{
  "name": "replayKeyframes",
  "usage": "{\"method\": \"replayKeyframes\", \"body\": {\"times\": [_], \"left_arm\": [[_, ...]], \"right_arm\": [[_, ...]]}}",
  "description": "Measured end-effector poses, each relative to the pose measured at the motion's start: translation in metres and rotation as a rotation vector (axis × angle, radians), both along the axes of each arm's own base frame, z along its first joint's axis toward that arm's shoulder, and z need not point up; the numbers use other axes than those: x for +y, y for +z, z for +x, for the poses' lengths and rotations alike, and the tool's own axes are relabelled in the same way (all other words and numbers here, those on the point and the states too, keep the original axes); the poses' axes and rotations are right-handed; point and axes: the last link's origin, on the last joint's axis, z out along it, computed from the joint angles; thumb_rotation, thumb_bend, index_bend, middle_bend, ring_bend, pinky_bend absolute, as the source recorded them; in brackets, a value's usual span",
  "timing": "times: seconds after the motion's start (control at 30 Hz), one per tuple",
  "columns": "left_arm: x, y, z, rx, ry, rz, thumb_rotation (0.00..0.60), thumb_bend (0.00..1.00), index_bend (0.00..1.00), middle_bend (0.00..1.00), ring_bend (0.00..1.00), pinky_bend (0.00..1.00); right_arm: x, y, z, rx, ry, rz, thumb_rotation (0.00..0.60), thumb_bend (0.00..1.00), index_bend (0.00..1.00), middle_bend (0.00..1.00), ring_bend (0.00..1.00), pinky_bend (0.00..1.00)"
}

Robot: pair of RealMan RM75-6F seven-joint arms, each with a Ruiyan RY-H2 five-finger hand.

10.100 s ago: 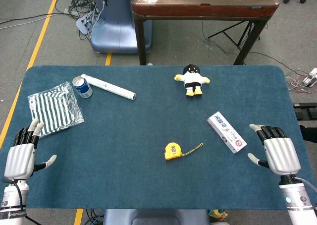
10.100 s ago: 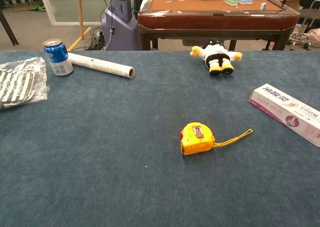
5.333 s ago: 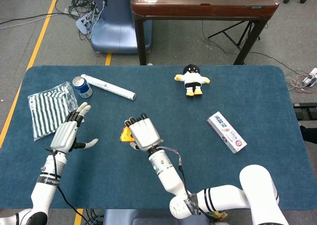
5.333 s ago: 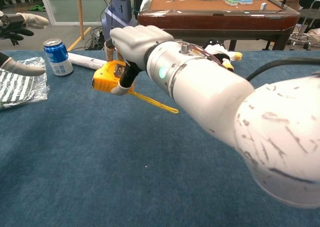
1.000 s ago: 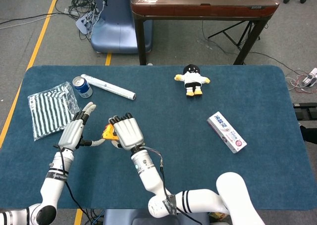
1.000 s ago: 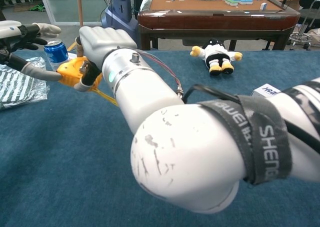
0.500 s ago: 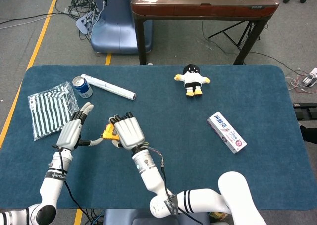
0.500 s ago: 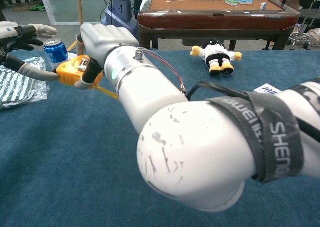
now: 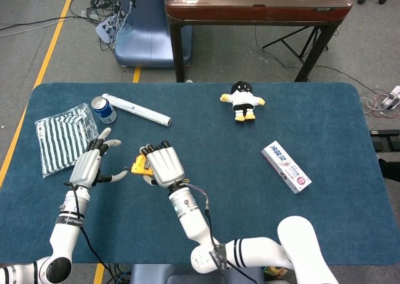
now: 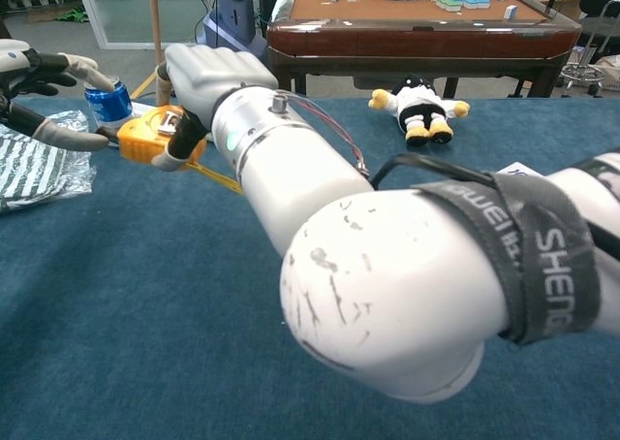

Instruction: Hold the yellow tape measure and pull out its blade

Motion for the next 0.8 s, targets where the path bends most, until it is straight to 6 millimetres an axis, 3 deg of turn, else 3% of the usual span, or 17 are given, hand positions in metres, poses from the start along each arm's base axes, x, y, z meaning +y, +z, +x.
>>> {"method": "replayKeyframes", "body": {"times": [0.8], "left_arm": [[0.002,0.011,-0.008,0.019,0.027,0.017,0.6,0.25,0.5,0.0,0.0,0.0]], "right_arm": [[-0.002,0.005,0.001,-0.013,0.0,0.0,0.6,0.51,0.57,0.54,0.44,0.24]]}}
